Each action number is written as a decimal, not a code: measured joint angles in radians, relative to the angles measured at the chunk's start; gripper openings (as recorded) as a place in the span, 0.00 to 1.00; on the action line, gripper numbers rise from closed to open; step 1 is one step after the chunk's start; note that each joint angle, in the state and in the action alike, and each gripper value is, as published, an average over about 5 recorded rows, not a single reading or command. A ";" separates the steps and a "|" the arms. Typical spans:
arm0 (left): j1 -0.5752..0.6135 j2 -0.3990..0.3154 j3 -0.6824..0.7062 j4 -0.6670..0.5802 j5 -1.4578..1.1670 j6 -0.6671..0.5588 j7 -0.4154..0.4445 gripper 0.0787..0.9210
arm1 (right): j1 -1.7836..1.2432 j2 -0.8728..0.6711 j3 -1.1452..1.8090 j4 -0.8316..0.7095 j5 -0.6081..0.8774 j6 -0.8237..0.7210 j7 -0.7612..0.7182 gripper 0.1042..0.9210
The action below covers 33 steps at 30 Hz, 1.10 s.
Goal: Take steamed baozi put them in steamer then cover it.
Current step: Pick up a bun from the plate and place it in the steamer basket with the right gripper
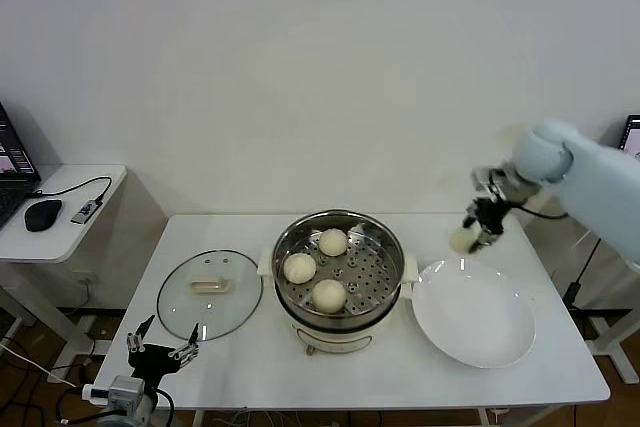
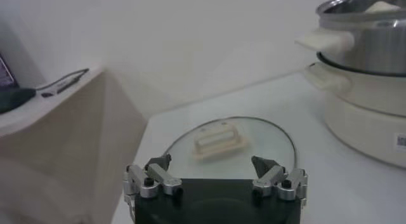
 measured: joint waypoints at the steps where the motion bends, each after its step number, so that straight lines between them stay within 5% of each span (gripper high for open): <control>1: 0.000 -0.001 0.000 -0.006 0.000 0.000 0.001 0.88 | 0.026 0.013 -0.022 0.004 0.027 -0.014 0.001 0.50; 15: -0.009 0.001 -0.017 -0.059 -0.013 -0.001 0.002 0.88 | 0.182 0.228 -0.201 -0.006 0.275 -0.161 0.042 0.50; 33: -0.021 0.004 -0.022 -0.052 -0.021 -0.002 0.003 0.88 | 0.074 0.388 -0.235 -0.104 0.232 -0.223 0.101 0.50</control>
